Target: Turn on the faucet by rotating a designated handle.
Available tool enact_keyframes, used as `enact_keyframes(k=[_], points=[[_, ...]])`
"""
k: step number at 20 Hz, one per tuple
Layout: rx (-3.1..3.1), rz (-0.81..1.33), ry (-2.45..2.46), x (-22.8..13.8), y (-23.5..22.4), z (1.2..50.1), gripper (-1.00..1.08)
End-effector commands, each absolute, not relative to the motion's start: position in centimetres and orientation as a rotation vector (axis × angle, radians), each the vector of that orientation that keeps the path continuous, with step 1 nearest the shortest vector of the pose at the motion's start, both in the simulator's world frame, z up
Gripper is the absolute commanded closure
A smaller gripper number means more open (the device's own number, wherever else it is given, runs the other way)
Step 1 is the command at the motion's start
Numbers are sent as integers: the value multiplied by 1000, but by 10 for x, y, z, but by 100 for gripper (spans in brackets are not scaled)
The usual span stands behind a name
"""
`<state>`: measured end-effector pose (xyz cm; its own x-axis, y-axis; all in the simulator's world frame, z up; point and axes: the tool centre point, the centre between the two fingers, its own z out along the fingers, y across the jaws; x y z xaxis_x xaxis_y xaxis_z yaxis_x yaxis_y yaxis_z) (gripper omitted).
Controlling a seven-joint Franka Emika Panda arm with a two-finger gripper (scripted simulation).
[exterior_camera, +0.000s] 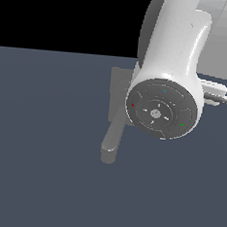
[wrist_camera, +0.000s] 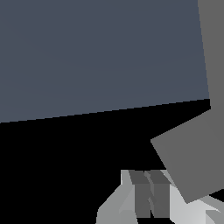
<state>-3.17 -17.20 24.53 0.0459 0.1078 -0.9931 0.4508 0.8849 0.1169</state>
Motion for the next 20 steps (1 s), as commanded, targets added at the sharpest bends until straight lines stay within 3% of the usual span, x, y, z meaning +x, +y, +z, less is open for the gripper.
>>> enact_keyframes(k=[1,20], points=[[139,-172,1565,-17,-137,243,108],[144,-175,1555,-20,-156,196,108]])
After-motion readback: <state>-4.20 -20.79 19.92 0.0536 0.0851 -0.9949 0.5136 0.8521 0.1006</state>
